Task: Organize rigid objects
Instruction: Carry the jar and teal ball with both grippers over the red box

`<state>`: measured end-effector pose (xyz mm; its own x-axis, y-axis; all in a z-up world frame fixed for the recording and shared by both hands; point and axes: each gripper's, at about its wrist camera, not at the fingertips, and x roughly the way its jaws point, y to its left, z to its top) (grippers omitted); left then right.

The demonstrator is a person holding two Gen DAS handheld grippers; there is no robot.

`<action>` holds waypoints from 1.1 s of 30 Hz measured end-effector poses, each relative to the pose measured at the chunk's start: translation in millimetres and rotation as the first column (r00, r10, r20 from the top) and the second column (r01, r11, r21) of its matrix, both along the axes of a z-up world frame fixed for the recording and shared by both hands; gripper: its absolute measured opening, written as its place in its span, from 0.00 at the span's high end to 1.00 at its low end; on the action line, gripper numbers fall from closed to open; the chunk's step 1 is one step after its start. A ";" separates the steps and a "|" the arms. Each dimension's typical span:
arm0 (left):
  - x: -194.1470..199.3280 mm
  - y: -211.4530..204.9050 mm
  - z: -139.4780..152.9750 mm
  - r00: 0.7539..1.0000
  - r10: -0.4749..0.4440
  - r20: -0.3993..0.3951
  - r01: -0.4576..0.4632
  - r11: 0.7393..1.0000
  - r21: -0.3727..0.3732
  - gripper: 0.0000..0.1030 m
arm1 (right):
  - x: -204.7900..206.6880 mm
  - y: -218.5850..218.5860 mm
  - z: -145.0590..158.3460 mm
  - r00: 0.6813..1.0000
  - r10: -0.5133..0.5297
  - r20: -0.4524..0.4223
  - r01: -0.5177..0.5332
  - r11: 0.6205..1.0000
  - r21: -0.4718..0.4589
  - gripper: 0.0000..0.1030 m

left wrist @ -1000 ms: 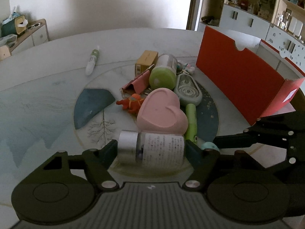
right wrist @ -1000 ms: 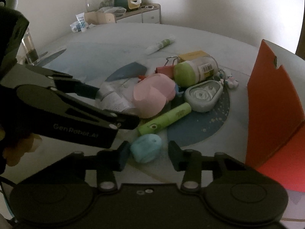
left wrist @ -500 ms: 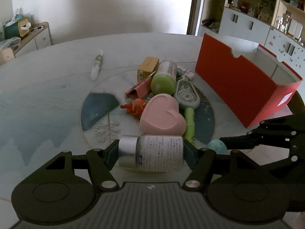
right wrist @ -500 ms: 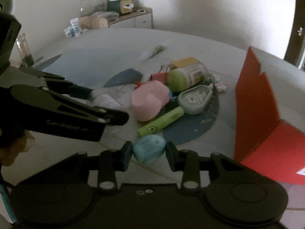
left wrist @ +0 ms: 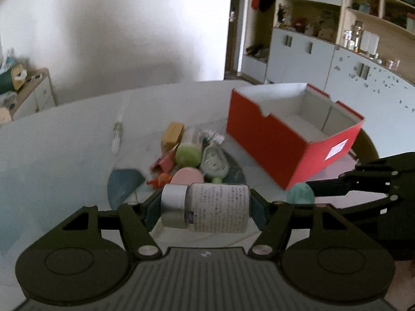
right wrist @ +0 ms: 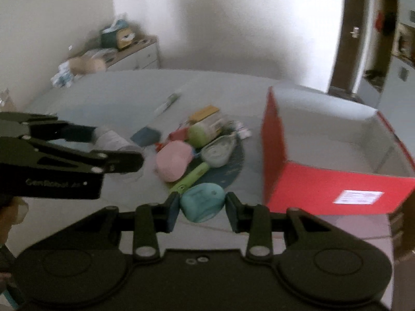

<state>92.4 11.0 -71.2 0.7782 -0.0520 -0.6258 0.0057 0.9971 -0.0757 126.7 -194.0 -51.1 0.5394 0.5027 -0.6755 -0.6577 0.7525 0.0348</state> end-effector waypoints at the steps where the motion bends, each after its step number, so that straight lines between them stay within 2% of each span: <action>1: -1.3 -2.7 5.2 1.000 -0.010 0.007 0.010 1.000 0.004 0.33 | -0.8 -4.2 4.7 1.000 -0.024 0.011 0.024 1.000 0.000 0.64; 9: 3.9 -28.8 42.2 0.993 -0.092 0.073 0.091 0.996 0.023 0.33 | 7.4 -37.8 25.8 0.984 -0.167 0.059 0.167 0.986 0.018 0.64; 16: 32.4 -56.5 59.3 0.984 -0.154 0.087 0.154 0.988 0.014 0.33 | 37.0 -68.2 30.0 0.962 -0.261 0.083 0.260 0.965 0.021 0.64; 24: 93.5 -96.2 72.5 0.975 -0.192 0.112 0.188 0.981 0.046 0.33 | 97.1 -103.9 26.9 0.953 -0.288 0.093 0.289 0.957 0.000 0.64; 29: 146.0 -128.8 69.4 0.976 -0.198 0.085 0.194 0.979 0.054 0.33 | 140.3 -121.6 16.9 0.960 -0.268 0.083 0.271 0.962 -0.024 0.64; 33: 190.4 -150.7 56.3 0.980 -0.195 0.034 0.193 0.979 0.058 0.33 | 174.9 -129.7 4.2 0.970 -0.235 0.056 0.238 0.970 -0.055 0.64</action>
<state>282.8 -139.7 -14.9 0.7805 -0.1714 -0.6012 0.2015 0.9793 -0.0176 301.5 -323.7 -46.9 0.6706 0.3157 -0.6712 -0.4607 0.8865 -0.0434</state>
